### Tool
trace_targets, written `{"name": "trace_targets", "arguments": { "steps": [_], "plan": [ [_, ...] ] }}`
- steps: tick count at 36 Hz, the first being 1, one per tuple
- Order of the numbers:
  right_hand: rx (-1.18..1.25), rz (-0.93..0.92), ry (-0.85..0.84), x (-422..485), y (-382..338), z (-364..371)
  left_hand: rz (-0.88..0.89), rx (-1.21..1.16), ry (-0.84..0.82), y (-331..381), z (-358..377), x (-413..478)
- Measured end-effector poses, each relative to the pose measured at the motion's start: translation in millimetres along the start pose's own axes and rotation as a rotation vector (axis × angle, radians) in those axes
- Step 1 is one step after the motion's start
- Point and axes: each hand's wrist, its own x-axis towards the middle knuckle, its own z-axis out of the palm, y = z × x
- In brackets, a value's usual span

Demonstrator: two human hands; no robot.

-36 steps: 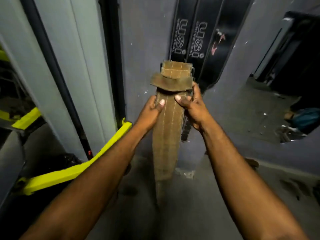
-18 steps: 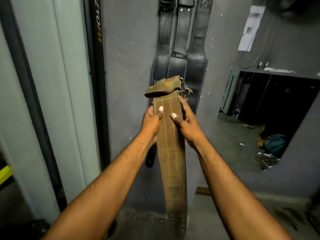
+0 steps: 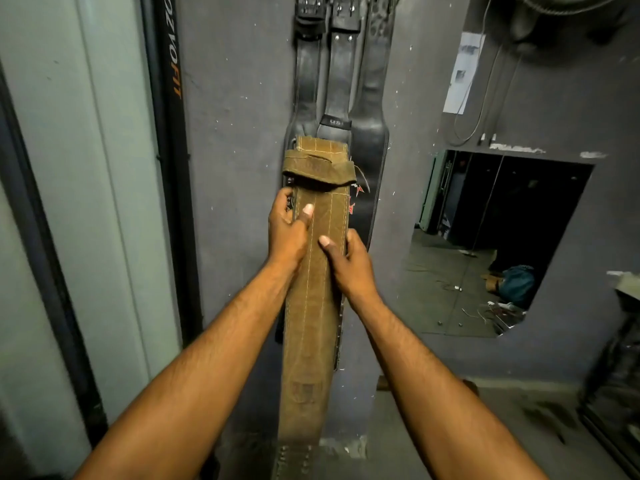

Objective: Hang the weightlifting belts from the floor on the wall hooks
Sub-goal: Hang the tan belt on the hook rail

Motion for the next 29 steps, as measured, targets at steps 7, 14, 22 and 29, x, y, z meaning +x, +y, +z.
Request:
{"name": "trace_targets", "arguments": {
  "steps": [7, 14, 22, 29],
  "plan": [
    [-0.013, 0.147, -0.119, -17.1, 24.3, 9.5, 0.043, -0.015, 0.056, 18.6, -3.1, 9.1],
    [-0.019, 0.053, -0.003, -16.9, 15.3, 19.4, 0.037, -0.038, 0.102, 27.5, -7.3, 16.5],
    [-0.129, 0.124, -0.043, -30.9, 42.0, 14.8, 0.007, -0.119, 0.156, 41.6, -11.4, 28.2],
    [-0.092, 0.089, 0.025, -37.7, 41.4, 7.3, 0.01, -0.134, 0.149, 42.1, -2.6, 28.6]
  ]
}}
